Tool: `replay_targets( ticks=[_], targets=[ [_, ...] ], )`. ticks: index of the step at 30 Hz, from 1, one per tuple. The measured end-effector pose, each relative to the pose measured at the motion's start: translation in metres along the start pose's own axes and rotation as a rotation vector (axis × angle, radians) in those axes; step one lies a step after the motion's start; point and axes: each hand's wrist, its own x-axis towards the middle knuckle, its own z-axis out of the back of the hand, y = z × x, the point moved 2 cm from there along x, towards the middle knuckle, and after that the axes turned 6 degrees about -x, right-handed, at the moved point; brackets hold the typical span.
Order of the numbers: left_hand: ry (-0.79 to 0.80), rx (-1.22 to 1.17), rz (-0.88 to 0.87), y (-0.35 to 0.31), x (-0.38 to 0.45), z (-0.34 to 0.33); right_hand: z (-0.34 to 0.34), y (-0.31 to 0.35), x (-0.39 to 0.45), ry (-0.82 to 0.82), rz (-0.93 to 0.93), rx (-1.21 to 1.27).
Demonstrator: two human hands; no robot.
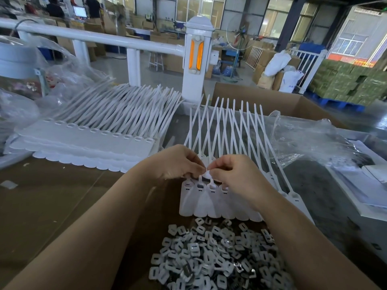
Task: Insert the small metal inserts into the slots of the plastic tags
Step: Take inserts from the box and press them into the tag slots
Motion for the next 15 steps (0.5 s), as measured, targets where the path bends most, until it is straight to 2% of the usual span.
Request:
replay_targets(
  ticks=[5,15],
  targets=[
    [0.004,-0.08,0.003,0.0015,0.0008,0.0028,-0.0022,-0.0032,0.0024,-0.018,-0.032,0.055],
    [0.003,0.008,0.021,0.0019,0.0026,-0.0013,-0.0058,-0.0072,0.004,0.0,-0.018,0.085]
  ],
)
